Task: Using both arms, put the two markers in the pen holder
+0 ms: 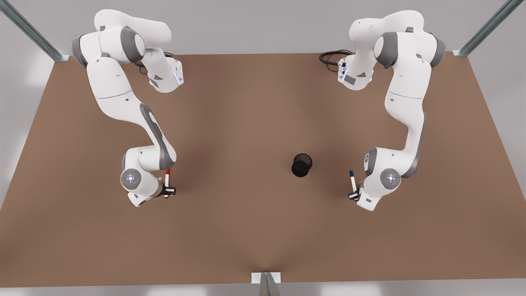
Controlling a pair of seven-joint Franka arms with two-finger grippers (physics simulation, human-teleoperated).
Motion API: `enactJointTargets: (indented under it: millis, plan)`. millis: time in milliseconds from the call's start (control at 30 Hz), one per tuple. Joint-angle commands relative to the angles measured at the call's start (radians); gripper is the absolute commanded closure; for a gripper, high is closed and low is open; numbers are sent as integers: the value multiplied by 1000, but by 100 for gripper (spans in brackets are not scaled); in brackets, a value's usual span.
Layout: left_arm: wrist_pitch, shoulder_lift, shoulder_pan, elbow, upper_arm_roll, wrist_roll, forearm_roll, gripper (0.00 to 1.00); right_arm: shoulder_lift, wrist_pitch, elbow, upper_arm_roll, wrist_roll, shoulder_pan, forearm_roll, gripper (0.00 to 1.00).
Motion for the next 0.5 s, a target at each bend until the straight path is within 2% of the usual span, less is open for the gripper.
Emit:
enactJointTargets:
  millis: [0,200,400,467]
  plan:
    - [0,0,0,1,0,23,2,60,-2,6,-1,0,18,0,2,37]
    - [0,-2,0,1,0,23,2,79,0,6,-1,0,15,-2,2,49]
    - [-6,-6,0,24,0,21,12,79,0,6,-3,0,12,-2,2,52]
    - [-146,-63,-14,110,0,12,97,79,0,6,-3,0,12,-2,2,54]
